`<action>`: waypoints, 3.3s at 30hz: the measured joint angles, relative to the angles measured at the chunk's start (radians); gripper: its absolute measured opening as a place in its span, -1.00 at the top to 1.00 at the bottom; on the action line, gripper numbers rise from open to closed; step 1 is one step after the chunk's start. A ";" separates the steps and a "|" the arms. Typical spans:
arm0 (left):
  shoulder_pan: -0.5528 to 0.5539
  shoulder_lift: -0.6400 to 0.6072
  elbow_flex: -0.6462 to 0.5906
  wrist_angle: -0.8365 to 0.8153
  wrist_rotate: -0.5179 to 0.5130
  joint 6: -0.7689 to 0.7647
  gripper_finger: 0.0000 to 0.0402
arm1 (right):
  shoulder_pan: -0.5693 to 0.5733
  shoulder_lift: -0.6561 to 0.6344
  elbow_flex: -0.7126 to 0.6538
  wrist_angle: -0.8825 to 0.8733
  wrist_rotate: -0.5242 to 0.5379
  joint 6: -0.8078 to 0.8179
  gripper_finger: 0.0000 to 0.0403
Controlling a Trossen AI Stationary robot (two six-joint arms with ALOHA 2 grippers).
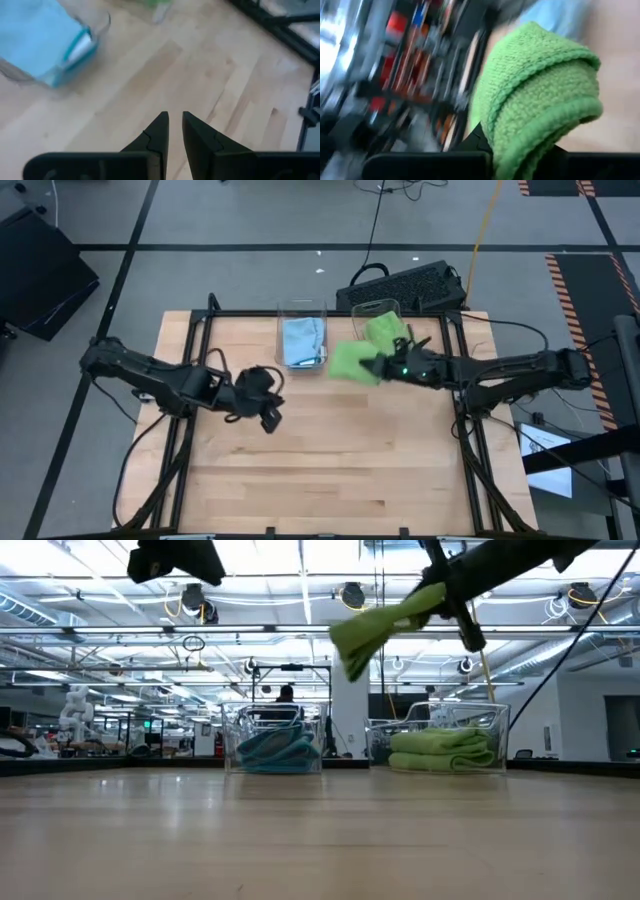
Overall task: Fold microfiber towels
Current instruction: Stack the folded green microfiber towel on top of the other green microfiber towel in the right transparent bin
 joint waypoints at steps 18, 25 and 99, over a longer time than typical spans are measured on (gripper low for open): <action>0.244 -0.129 0.000 0.004 0.112 0.358 0.72 | -0.224 -0.037 0.000 -0.088 0.443 0.187 0.95; 0.322 -0.128 0.000 0.006 0.112 0.327 0.72 | -0.295 -0.012 0.000 -0.173 0.433 0.336 0.95; 0.418 -0.127 0.000 0.126 0.131 0.408 0.72 | -0.387 -0.174 0.000 -0.656 0.124 0.538 0.09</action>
